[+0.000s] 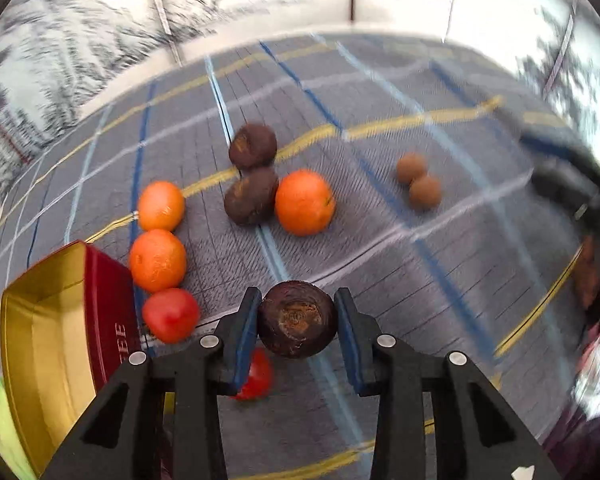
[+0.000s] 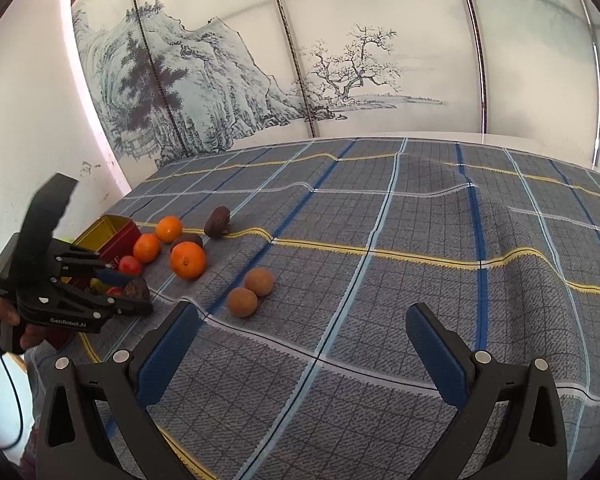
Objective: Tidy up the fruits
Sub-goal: 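Grasp the dark brown round fruit with the left gripper, then carry the dark brown fruit into the tin with the left gripper while the right gripper grasps two brown balls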
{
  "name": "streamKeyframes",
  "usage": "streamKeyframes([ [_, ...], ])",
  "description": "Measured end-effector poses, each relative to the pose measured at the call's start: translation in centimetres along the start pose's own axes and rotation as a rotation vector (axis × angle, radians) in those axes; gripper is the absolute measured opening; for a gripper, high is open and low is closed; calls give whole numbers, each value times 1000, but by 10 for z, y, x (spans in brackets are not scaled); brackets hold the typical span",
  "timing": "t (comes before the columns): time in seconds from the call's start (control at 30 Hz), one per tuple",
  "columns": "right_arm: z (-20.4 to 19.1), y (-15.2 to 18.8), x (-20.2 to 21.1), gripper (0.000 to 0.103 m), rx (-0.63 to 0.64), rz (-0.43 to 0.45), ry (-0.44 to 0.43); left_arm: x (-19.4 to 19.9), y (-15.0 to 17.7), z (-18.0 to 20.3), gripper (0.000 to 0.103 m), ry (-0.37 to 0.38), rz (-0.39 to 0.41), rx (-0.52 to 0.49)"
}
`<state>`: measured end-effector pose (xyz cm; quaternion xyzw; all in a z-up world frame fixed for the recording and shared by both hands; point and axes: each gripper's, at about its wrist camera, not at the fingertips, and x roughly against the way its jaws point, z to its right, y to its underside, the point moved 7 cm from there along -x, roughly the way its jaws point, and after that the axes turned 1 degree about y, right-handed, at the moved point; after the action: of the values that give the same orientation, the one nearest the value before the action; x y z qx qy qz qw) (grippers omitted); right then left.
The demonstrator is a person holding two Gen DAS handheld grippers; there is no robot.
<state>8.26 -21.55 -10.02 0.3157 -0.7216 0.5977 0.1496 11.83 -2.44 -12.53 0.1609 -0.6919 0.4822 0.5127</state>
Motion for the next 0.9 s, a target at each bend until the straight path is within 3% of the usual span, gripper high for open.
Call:
streamKeyframes([
  [0.23,-5,2,-9,103,33,-37,-28,56,-4,24,33,45,130,118],
  [0.57,-32,-13,-58,100,117,-139,-6,90,12,15,33,-18,184,189],
  [0.77,-34,-10,-92,76,143,-223,59,100,25,-1,33,-24,194,241],
  [0.83,-36,-6,-99,48,161,-254,71,102,28,-5,33,-23,195,255],
  [0.87,-37,-6,-100,43,184,-245,106,104,29,-8,34,-29,200,261],
  [0.9,-37,-4,-100,31,197,-247,123,106,31,-11,34,-35,205,263],
])
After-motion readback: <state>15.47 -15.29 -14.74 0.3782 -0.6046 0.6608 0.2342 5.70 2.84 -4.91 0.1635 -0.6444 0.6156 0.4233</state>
